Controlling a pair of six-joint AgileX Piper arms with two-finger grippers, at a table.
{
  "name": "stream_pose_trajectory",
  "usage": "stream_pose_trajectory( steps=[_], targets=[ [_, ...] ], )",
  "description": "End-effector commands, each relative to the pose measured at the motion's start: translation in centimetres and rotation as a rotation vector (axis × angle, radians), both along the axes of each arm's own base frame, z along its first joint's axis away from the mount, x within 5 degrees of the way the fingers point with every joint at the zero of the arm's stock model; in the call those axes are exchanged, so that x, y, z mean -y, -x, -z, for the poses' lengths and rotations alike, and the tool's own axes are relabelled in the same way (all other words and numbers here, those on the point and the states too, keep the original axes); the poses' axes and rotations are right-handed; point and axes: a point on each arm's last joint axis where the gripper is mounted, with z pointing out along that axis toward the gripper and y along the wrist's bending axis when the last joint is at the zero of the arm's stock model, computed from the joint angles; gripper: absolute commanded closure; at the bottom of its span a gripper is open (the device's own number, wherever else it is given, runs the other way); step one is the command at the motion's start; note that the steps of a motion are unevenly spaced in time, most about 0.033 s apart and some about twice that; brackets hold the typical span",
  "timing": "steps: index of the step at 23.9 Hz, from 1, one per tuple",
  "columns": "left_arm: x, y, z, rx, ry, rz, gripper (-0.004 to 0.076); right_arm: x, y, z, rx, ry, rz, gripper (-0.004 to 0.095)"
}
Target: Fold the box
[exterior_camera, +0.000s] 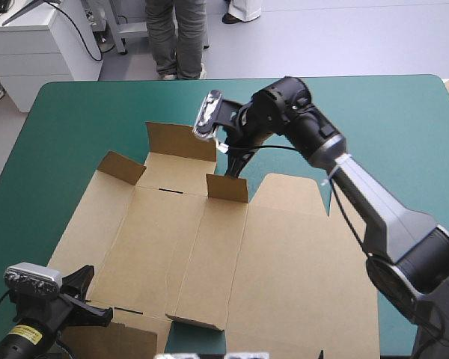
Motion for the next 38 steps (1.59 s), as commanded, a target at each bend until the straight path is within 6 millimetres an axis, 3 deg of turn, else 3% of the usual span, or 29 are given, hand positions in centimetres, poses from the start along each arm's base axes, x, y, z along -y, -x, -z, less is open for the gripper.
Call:
stream_pose_trajectory(
  steps=[1, 6, 9, 12, 18, 23, 26, 31, 35, 38],
  targets=[
    [0.0, -0.4, -1.2, 0.067, 0.030, -0.015, 0.0731, 4.8, 1.2, -5.4, 0.094, -0.120, 0.175, 0.0714],
    [0.0, -0.4, -1.2, 0.067, 0.030, -0.015, 0.0731, 9.8, 1.5, -7.7, 0.088, -0.243, 0.354, 0.0756],
    [0.0, -0.4, -1.2, 0.065, 0.037, -0.020, 0.0731, 12.8, 2.0, -7.2, 0.059, -0.235, 0.454, 0.0771],
    [0.0, -0.4, -1.2, 0.065, 0.037, -0.020, 0.0731, 15.4, 3.5, -5.2, -0.008, -0.199, 0.530, 0.0770],
    [0.0, -0.5, -1.2, 0.061, 0.035, -0.021, 0.0731, 18.5, 5.9, -1.8, -0.079, -0.165, 0.624, 0.0795],
    [0.0, -0.5, -1.2, 0.060, 0.033, -0.021, 0.0731, 23.4, 9.8, 1.1, -0.087, -0.206, 0.817, 0.0817],
    [0.0, -0.4, -1.5, 0.075, 0.034, -0.022, 0.0731, 24.4, 11.5, 1.8, -0.060, -0.277, 0.874, 0.0817],
    [-0.2, -1.5, -6.0, 0.026, -0.013, -0.029, 0.0731, 24.5, 13.1, 2.3, -0.045, -0.309, 0.901, 0.0817],
    [0.4, -5.4, -10.9, -0.111, -0.014, -0.007, 0.0731, 24.2, 13.0, 2.2, -0.055, -0.374, 0.914, 0.0845],
    [0.8, -8.5, -12.0, -0.220, -0.029, 0.004, 0.0731, 24.2, 12.8, 2.3, -0.039, -0.383, 0.916, 0.0874]
  ],
)
